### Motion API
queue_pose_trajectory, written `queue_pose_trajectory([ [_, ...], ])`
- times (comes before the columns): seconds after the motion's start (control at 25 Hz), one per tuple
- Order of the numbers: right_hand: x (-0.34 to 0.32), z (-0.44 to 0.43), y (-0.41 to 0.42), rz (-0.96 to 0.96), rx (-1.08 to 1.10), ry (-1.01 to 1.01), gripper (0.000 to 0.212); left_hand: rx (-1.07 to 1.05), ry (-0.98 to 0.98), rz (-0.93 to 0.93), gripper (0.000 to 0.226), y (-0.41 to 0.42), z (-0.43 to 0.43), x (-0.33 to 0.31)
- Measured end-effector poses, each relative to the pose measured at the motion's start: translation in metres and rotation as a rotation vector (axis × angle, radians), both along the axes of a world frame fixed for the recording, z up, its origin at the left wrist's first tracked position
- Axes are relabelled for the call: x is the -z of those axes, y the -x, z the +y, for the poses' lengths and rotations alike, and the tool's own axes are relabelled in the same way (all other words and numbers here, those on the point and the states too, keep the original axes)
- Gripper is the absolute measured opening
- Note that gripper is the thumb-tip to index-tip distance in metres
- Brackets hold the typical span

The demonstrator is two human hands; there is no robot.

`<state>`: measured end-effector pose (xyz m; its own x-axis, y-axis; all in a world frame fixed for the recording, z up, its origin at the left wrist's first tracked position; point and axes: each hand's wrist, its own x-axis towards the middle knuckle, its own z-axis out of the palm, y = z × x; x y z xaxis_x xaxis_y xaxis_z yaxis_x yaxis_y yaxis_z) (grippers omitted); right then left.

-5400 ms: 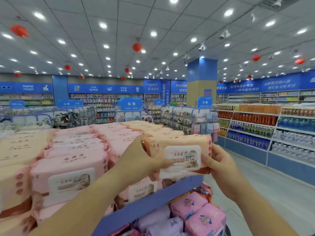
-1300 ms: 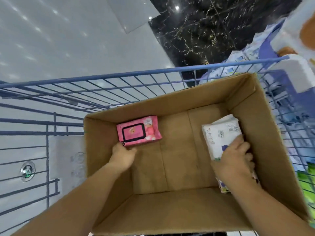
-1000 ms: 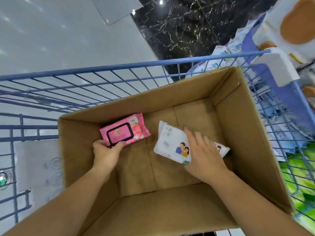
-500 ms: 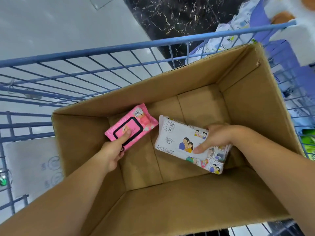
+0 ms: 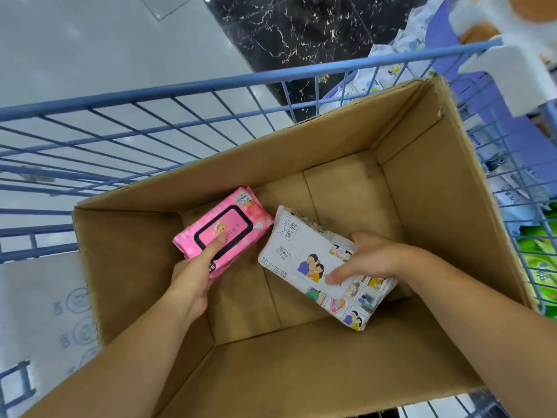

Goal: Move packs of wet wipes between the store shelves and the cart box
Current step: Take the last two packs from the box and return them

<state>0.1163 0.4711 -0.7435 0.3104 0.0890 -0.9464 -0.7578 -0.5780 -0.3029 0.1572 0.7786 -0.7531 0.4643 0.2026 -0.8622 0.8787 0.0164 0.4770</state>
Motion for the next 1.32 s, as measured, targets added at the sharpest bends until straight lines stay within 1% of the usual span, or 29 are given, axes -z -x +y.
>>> queue_pose_trajectory([
  [0.08,-0.005,0.005,0.000,0.033,0.083,-0.058,0.056,0.005,0.001,-0.006,0.029,-0.004,0.003,-0.012],
  [0.2,-0.023,0.014,0.004,0.061,0.221,-0.115,0.045,0.005,0.007,-0.002,0.027,-0.007,0.011,-0.044],
  [0.32,-0.057,0.018,0.019,0.065,0.402,-0.103,0.055,0.005,-0.001,-0.031,0.031,0.000,0.022,-0.091],
  [0.4,-0.096,0.017,0.029,0.051,0.517,-0.109,0.059,0.011,0.003,-0.084,0.034,0.009,0.028,-0.132],
  [0.44,-0.118,0.015,0.034,0.025,0.561,-0.110,0.058,0.015,0.011,-0.108,0.039,0.013,0.031,-0.152],
  [0.56,-0.196,0.009,0.047,-0.117,0.647,-0.104,0.061,0.055,0.093,-0.199,0.072,0.024,0.036,-0.220],
  [0.64,-0.249,0.004,0.054,-0.253,0.647,-0.097,0.061,0.112,0.154,-0.283,0.090,0.026,0.036,-0.262],
  [0.72,-0.301,-0.001,0.063,-0.362,0.639,-0.083,0.068,0.197,0.215,-0.376,0.100,0.026,0.029,-0.301],
  [0.76,-0.326,-0.005,0.070,-0.420,0.660,-0.066,0.071,0.237,0.252,-0.422,0.102,0.024,0.022,-0.321],
  [0.84,-0.370,-0.016,0.082,-0.539,0.689,-0.047,0.060,0.293,0.306,-0.516,0.102,0.020,0.006,-0.356],
  [0.88,-0.389,-0.025,0.088,-0.586,0.686,-0.040,0.057,0.320,0.329,-0.561,0.099,0.019,-0.002,-0.375],
  [1.0,-0.452,-0.054,0.109,-0.738,0.739,0.033,0.056,0.394,0.388,-0.717,0.071,0.016,-0.029,-0.437],
  [1.04,-0.473,-0.064,0.114,-0.786,0.740,0.059,0.059,0.405,0.392,-0.775,0.069,0.014,-0.038,-0.457],
  [1.16,-0.539,-0.097,0.136,-0.946,0.723,0.183,0.086,0.455,0.429,-0.912,0.080,0.017,-0.077,-0.526],
  [1.2,-0.559,-0.108,0.146,-1.002,0.728,0.199,0.084,0.470,0.452,-0.956,0.083,0.021,-0.091,-0.548],
  [1.28,-0.599,-0.133,0.170,-1.098,0.751,0.219,0.063,0.503,0.507,-1.018,0.095,0.033,-0.126,-0.588],
  [1.32,-0.616,-0.144,0.184,-1.140,0.759,0.242,0.058,0.518,0.525,-1.036,0.105,0.041,-0.143,-0.603],
])
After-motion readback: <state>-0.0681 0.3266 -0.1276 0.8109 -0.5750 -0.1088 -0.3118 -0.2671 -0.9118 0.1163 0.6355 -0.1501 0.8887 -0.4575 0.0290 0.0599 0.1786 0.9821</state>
